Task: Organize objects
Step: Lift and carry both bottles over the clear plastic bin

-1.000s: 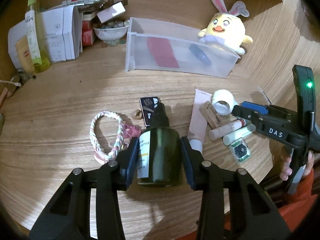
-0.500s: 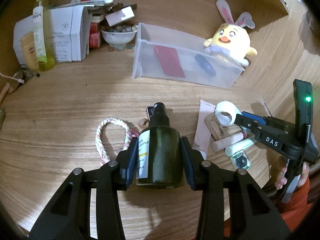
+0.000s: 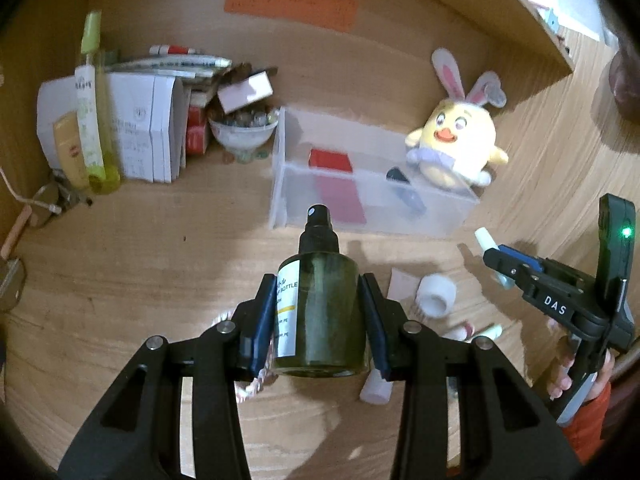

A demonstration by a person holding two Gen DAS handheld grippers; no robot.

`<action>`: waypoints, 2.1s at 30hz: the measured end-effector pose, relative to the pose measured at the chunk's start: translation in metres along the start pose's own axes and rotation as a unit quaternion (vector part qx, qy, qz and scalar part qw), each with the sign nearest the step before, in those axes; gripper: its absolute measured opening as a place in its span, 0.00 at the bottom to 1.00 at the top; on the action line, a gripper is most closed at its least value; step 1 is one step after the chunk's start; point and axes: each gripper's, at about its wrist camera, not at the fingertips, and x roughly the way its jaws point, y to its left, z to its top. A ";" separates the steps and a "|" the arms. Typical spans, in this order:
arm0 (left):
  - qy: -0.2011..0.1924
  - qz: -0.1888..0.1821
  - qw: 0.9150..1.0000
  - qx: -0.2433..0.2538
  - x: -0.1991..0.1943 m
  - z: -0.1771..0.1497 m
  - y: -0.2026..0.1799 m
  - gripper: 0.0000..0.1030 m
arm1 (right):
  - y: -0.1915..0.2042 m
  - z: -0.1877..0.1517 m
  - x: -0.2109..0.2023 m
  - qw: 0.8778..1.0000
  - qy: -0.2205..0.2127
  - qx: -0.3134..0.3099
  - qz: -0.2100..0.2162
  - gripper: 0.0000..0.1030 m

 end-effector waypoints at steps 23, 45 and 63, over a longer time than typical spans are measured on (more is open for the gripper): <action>-0.074 -0.015 0.997 0.015 -0.006 0.063 -0.020 0.40 | 0.001 0.053 -0.028 0.996 -0.088 0.002 0.018 0.22; -0.062 -0.009 0.998 0.013 0.044 0.112 -0.024 0.40 | 0.006 0.103 -0.002 0.994 -0.104 -0.028 0.011 0.22; -0.004 0.023 0.999 0.022 0.108 0.125 -0.012 0.40 | -0.001 0.127 0.061 0.998 -0.047 -0.029 0.006 0.22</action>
